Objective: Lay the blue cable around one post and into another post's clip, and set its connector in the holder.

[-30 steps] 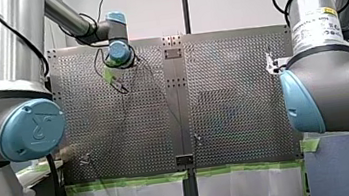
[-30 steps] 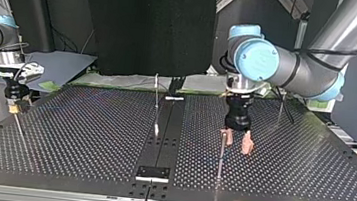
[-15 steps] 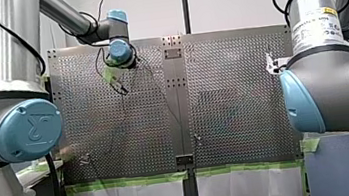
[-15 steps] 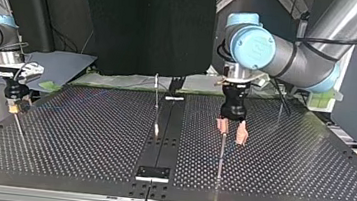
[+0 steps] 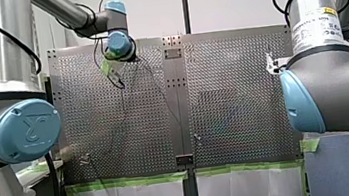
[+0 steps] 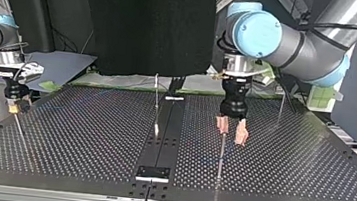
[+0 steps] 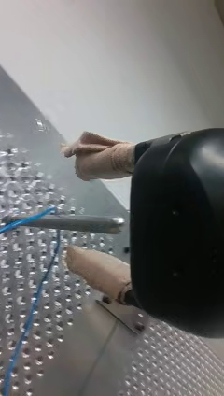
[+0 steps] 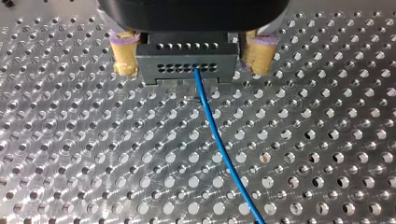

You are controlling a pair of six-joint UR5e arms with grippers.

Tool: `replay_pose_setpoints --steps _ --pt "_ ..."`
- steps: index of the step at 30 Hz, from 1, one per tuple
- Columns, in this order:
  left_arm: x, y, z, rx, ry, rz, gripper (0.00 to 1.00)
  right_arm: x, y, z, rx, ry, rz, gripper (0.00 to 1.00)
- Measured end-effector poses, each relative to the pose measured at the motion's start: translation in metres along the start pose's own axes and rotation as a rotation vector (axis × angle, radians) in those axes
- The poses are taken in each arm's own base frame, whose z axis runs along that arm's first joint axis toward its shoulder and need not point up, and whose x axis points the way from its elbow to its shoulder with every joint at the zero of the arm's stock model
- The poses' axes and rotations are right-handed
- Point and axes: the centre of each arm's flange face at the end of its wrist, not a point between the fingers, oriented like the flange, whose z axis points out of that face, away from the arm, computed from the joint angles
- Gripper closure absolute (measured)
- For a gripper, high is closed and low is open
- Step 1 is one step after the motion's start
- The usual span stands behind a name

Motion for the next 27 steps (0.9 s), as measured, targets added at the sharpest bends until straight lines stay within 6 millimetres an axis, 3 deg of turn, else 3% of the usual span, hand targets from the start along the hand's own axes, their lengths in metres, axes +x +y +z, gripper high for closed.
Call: replay_pose_setpoints --steps 11,19,27 --pt "-0.028 -0.009 -0.027 -0.023 0.01 0.115 0.02 0.0 0.0 0.0 0.0 -0.002 0.001 0.01" --pt "-0.029 -0.011 -0.033 -0.024 0.076 0.218 0.02 0.0 0.0 0.0 0.0 -0.002 0.001 0.01" --pt "-0.039 -0.028 -0.031 0.03 0.116 0.296 0.02 0.0 0.0 0.0 0.0 -0.003 0.001 0.01"
